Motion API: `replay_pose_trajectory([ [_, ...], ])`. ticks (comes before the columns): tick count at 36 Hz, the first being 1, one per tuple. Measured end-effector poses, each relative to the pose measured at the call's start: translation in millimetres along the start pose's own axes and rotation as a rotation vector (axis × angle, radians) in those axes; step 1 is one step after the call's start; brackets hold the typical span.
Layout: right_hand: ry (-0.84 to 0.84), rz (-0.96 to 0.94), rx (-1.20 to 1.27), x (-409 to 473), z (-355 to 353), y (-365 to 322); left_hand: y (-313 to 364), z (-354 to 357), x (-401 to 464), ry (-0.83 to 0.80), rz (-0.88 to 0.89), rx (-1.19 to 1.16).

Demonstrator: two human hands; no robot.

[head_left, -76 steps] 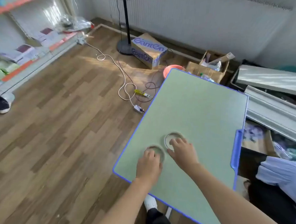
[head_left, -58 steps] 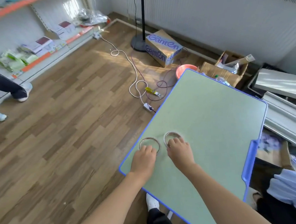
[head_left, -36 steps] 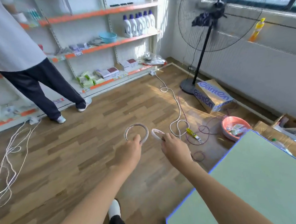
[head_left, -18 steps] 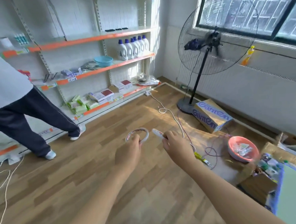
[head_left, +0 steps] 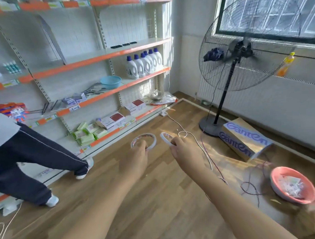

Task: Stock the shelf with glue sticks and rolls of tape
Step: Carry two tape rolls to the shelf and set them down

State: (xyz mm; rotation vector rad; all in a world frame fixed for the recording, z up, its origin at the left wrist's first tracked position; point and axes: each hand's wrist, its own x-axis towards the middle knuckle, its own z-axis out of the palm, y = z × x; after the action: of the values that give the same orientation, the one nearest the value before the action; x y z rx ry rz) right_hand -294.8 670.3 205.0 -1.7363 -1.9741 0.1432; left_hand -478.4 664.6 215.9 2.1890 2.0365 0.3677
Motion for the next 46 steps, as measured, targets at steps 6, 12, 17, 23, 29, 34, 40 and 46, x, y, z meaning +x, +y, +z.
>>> replay_pose_trajectory([
  [6,-0.048,-0.065,-0.005,116.0,15.6,19.4,-4.9,-9.0,107.7,0.042,-0.029,0.017],
  [12,-0.055,-0.094,0.001,219.2,37.6,23.8,-19.2,-11.7,205.0,0.076,-0.013,0.018],
  [17,-0.065,-0.111,-0.024,316.2,70.5,28.3,-38.4,-10.5,297.3,0.086,-0.009,0.029],
  [23,-0.027,-0.098,-0.072,440.0,105.6,24.3,-75.6,-12.5,421.8,0.124,-0.013,-0.019],
  [29,-0.048,-0.084,-0.131,555.8,126.1,23.9,-103.4,-24.8,542.6,0.115,0.02,-0.041],
  [34,-0.006,-0.058,-0.102,633.4,135.5,33.7,-107.2,-27.4,631.8,0.131,0.066,-0.027],
  [40,0.016,-0.038,-0.064,731.6,155.6,66.1,-103.0,-15.3,735.0,0.149,0.098,0.011],
  [46,0.041,-0.116,-0.006,836.9,179.2,106.0,-91.9,-7.2,838.3,0.152,0.059,0.049],
])
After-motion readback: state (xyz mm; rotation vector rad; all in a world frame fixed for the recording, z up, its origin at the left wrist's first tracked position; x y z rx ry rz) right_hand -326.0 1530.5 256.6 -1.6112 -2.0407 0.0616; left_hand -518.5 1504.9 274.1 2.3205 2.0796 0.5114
